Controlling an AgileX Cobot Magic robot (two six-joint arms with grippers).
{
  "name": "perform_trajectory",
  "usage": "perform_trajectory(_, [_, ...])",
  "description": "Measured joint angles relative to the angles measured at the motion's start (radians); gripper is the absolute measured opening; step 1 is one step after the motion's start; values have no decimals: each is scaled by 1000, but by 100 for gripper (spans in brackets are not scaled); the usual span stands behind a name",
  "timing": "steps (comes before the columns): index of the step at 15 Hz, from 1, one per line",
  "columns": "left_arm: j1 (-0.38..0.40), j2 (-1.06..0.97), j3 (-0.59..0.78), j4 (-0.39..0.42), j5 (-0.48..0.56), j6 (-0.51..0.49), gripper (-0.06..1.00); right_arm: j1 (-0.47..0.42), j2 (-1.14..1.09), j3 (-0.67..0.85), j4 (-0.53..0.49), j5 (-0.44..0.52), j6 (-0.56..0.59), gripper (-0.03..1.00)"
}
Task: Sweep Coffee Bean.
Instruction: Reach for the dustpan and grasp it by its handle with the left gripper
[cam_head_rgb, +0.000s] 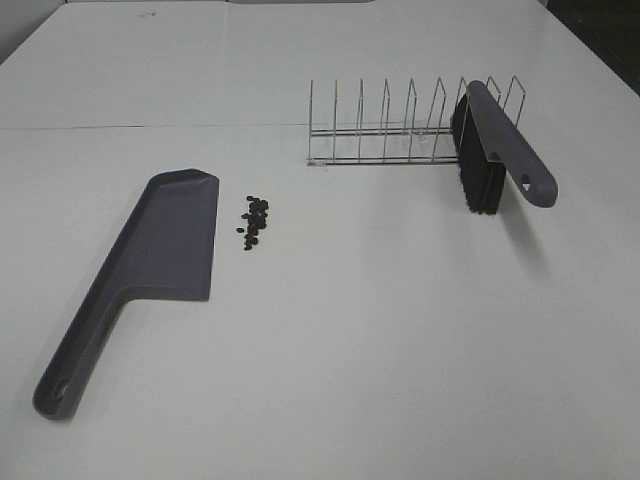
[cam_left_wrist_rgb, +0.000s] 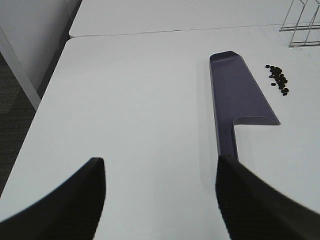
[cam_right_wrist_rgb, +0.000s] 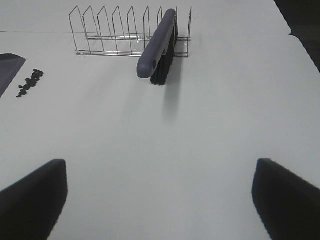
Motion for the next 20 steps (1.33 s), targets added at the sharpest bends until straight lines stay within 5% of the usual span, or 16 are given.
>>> perform_trajectory(20, [0,0,0,0,0,0,58,0,0,0,0,0,0,86])
